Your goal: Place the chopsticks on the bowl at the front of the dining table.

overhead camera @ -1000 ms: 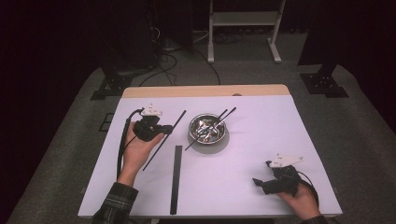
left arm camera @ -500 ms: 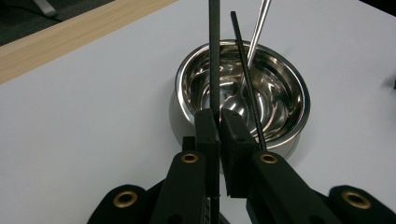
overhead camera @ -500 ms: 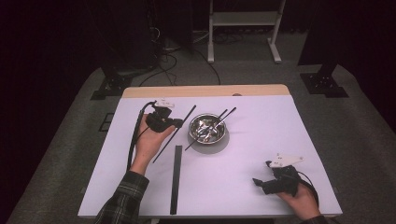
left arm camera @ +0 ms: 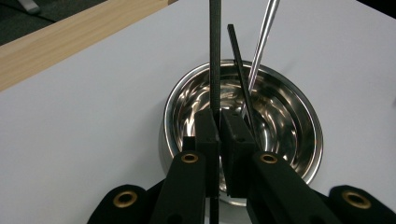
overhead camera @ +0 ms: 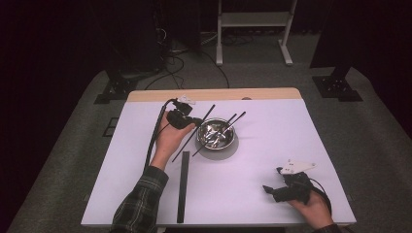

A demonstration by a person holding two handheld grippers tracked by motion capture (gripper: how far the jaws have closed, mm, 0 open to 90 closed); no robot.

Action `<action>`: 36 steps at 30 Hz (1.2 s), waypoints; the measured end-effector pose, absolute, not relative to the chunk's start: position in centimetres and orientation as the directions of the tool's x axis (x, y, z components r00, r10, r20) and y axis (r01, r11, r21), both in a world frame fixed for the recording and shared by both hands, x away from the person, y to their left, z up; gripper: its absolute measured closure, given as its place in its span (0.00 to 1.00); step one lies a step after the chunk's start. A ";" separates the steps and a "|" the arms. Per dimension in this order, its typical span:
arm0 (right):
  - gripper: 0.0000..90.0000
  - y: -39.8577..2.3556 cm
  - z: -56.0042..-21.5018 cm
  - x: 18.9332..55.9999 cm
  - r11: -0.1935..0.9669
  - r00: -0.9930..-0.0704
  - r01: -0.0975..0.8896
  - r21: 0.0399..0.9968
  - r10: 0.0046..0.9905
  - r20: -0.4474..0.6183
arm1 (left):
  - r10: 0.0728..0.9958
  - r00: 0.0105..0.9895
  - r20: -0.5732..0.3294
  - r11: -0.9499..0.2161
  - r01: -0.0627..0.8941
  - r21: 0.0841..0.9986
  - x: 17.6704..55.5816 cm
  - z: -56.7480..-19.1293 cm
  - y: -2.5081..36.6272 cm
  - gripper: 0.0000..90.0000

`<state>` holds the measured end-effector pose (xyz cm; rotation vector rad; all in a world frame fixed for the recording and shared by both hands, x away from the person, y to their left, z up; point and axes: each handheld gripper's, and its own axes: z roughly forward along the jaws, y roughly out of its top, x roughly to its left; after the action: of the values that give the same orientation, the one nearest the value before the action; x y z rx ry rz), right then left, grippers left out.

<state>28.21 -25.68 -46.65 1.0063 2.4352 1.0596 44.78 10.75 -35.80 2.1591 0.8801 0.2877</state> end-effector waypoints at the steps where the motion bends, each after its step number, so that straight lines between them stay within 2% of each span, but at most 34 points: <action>1: 0.14 -25.7 -46.6 28.2 0.483 -0.710 0.483 0.731 0.705 0.004 | 0.671 0.737 -0.074 -0.467 0.498 0.730 45.0 -35.8 10.5 0.96; 27: 0.14 -25.7 -46.6 28.2 0.481 -0.709 0.485 0.731 0.706 0.006 | 0.687 0.720 -0.098 -0.451 0.529 0.719 48.2 -36.7 7.1 0.96; 36: 0.14 -25.7 -46.6 28.2 0.482 -0.709 0.483 0.731 0.705 0.005 | 0.709 0.699 -0.094 -0.462 0.561 0.687 48.9 -37.9 6.3 0.96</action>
<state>28.20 -25.68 -46.65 1.0069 2.4349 1.0610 48.94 6.34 -37.87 2.1888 0.9642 0.2647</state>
